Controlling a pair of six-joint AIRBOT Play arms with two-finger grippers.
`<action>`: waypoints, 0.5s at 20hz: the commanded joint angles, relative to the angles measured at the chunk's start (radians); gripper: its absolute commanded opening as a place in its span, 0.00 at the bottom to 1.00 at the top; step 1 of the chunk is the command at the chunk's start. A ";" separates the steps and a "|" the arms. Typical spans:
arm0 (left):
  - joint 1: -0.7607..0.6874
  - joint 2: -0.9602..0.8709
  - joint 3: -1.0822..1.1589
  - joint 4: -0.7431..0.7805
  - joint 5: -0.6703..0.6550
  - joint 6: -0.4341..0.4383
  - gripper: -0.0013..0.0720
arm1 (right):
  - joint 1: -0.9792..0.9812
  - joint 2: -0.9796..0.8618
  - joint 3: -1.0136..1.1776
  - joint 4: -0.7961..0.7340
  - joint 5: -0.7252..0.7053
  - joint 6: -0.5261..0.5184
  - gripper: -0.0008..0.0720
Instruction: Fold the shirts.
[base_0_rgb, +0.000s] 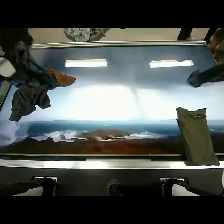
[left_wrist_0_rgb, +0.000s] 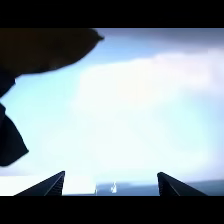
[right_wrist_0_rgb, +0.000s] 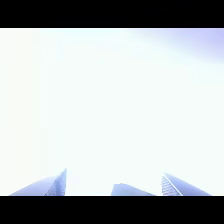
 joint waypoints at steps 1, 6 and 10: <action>-0.001 0.012 -0.237 -0.013 -0.061 -0.054 0.98 | 0.218 -0.103 -0.020 -0.228 0.200 0.074 0.93; -0.016 0.064 -0.344 -0.013 0.076 -0.073 0.98 | 0.220 -0.178 -0.022 -0.255 0.252 0.074 0.93; -0.016 0.062 -0.344 -0.013 0.078 -0.073 0.98 | 0.220 -0.174 -0.022 -0.255 0.251 0.074 0.93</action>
